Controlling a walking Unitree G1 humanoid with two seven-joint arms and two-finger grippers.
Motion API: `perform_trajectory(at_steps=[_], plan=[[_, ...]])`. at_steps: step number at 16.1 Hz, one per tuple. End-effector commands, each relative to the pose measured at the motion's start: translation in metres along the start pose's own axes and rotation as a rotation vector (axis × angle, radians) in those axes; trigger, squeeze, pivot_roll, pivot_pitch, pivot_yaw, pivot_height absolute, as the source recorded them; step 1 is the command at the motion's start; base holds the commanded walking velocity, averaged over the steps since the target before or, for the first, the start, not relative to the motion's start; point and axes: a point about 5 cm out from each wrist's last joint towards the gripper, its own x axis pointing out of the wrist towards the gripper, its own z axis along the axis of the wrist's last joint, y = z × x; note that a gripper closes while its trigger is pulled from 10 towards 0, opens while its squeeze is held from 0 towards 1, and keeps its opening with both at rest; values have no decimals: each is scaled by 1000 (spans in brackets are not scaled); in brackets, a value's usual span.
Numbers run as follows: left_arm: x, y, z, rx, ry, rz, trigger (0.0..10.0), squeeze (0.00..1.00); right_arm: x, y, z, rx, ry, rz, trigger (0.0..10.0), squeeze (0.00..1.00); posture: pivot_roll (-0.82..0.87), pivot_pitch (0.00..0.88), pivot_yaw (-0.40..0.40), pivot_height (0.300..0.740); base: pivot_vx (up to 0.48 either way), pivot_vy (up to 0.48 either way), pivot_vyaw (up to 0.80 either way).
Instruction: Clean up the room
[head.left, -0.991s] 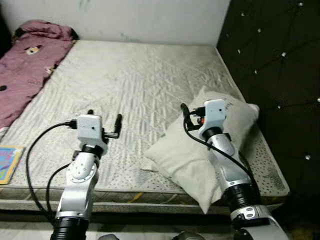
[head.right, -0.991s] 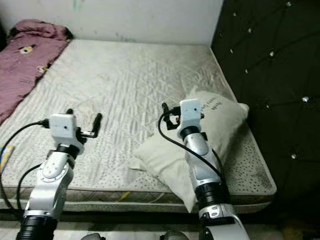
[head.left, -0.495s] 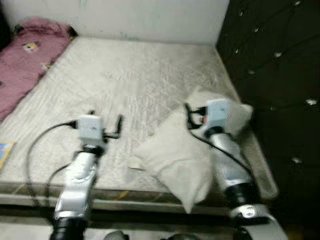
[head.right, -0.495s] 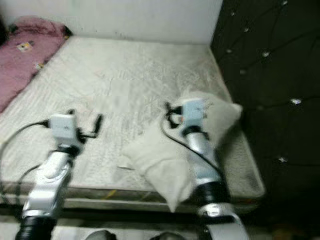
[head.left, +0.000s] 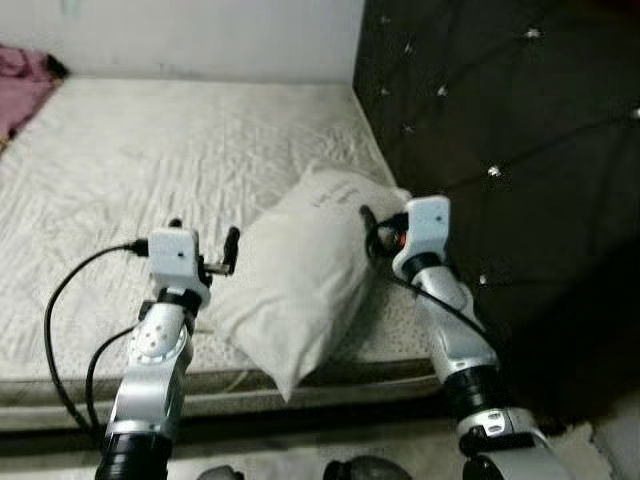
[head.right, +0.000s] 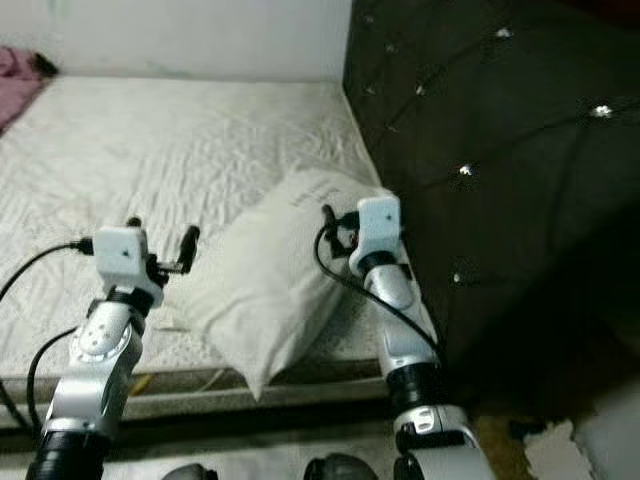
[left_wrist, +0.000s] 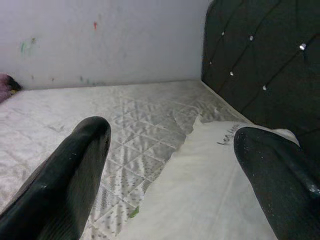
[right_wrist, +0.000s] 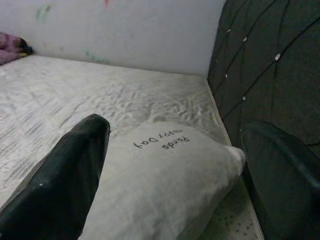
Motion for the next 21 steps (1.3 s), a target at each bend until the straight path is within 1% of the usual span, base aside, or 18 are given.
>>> perform_trajectory(at_steps=[1, 3, 4, 5, 6, 7, 8, 9, 11, 12, 14, 15, 16, 18, 21], plan=[[1, 8, 6, 23, -32, 45, 10000, 0, 1, -2, 4, -4, -11, -5, 10000, 0, -83, 0, -29, 740, 0, 0, 0], [0, 17, 2, 17, -3, 103, 10000, 0, 1, -3, 6, 1, -18, -12, 10000, 0, -82, 0, -26, 740, 0, 0, 0], [-2, 20, 1, 37, 12, 127, 10000, 0, 2, -3, 9, 9, -27, -18, 10000, 0, -83, 0, -22, 740, 0, 0, 0], [-5, 23, 0, 98, 44, 188, 10000, 0, 1, -3, 11, 17, -35, -25, 10000, 0, -85, 0, -17, 740, 0, 0, 0], [-6, 22, 1, 103, 28, 177, 10000, 0, 0, -4, 11, 24, -36, -31, 10000, 0, -86, 0, -13, 740, 0, 0, 0], [-7, 19, 4, 77, -12, 124, 10000, 0, -1, -4, 12, 35, -37, -40, 10000, 0, -88, 0, -9, 740, 0, 0, 0], [-9, 19, 5, 51, -25, 123, 10000, 0, -2, -6, 13, 48, -39, -51, 10000, 0, -91, 0, -3, 740, 0, 0, 0], [-10, 18, 5, 46, -23, 133, 10000, 0, -3, -7, 14, 62, -43, -61, 10000, 0, -97, 0, 3, 740, 0, 0, 0], [-12, 11, 6, 21, -24, 104, 10000, 0, -7, -8, 16, 83, -51, -73, 10000, 0, -103, 0, 11, 740, 0, 0, 0], [-13, 9, 7, 34, -19, 110, 10000, 0, -10, -9, 17, 90, -50, -78, 10000, 0, -102, 0, 10, 740, 0, 0, 0], [-15, 5, 7, 28, -16, 85, 10000, 0, -13, -10, 17, 108, -36, -85, 10000, 0, -99, 0, 8, 740, 0, 0, 0], [-16, 2, 6, 27, 0, 65, 10000, 0, -17, -11, 17, 108, -32, -87, 10000, 0, -97, 0, 10, 740, 0, 0, -800], [-17, 0, 5, 5, 6, 44, 10000, 0, -19, -11, 17, 109, -29, -85, 10000, 0, -98, 0, 10, 740, 0, 0, -800], [-18, -1, 5, -25, 15, 36, 10000, 0, -21, -10, 17, 107, -25, -82, 10000, 0, -100, 0, 13, 740, 0, 0, -800], [-18, 0, 7, -31, 4, 52, 10000, 0, -20, -9, 23, 114, -43, -75, 10000, 0, -100, 0, 9, 740, 0, 0, 0]])
